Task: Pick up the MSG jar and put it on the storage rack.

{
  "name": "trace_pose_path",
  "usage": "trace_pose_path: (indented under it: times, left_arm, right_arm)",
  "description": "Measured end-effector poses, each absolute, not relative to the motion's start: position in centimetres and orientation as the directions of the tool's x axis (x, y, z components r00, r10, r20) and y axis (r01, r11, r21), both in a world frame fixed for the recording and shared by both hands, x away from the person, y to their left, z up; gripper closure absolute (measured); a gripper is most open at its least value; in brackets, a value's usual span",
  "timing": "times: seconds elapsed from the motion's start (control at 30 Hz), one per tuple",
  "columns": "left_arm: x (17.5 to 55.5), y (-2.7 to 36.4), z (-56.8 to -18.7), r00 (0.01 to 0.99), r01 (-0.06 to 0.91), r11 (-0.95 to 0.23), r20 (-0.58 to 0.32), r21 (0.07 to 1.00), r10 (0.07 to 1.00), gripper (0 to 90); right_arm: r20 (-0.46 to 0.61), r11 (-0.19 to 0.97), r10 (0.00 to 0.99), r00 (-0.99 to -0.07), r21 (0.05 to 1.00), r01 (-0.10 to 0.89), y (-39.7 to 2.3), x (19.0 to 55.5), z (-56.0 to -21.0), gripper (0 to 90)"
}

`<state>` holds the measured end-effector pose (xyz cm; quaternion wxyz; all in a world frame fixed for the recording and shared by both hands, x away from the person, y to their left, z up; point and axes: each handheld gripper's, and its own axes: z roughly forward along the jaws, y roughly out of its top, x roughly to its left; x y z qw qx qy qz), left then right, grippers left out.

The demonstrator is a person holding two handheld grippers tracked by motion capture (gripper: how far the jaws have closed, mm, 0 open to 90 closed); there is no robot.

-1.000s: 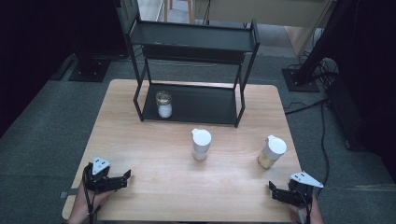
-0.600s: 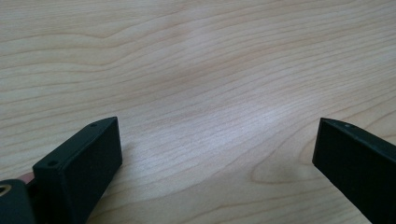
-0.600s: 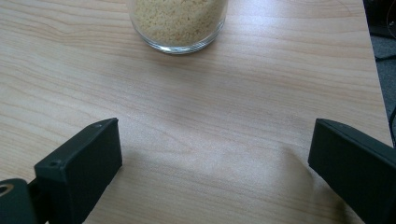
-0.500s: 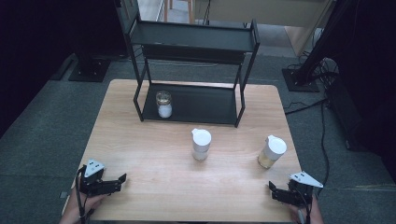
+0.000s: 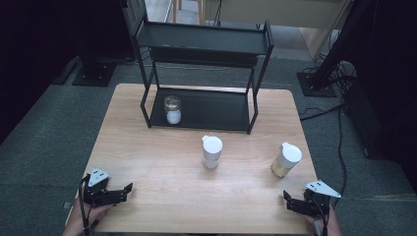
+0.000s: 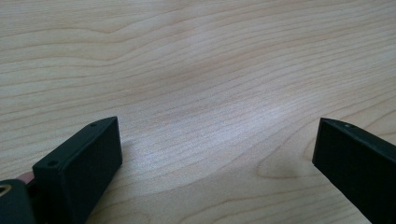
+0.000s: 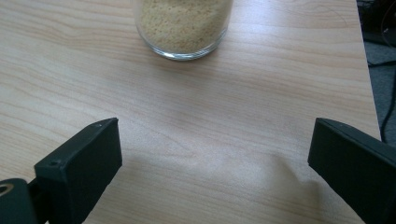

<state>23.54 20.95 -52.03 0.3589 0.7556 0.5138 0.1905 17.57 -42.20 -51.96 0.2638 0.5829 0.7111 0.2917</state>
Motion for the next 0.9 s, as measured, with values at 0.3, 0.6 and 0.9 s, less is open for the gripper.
trace_pose_path:
  times: [0.3,0.6,0.9]
  left_arm:
    - [23.5,20.8,-52.0,0.401,0.639,-0.223,-0.071,0.736,0.913,1.6]
    - [23.6,20.8,-52.0,0.403,0.639,-0.223,-0.073,0.736,0.912,1.6]
    - [23.6,20.8,-52.0,0.407,0.638,-0.227,-0.071,0.736,0.911,1.6]
  right_arm:
    - [-0.048,0.164,0.981,-0.186,0.713,0.682,-41.2,17.5,-51.4,2.5]
    - [-0.047,0.189,0.973,-0.227,0.725,0.663,-39.2,17.3,-50.3,2.5]
    - [-0.049,0.213,0.964,-0.263,0.733,0.646,-37.2,17.6,-49.7,2.5]
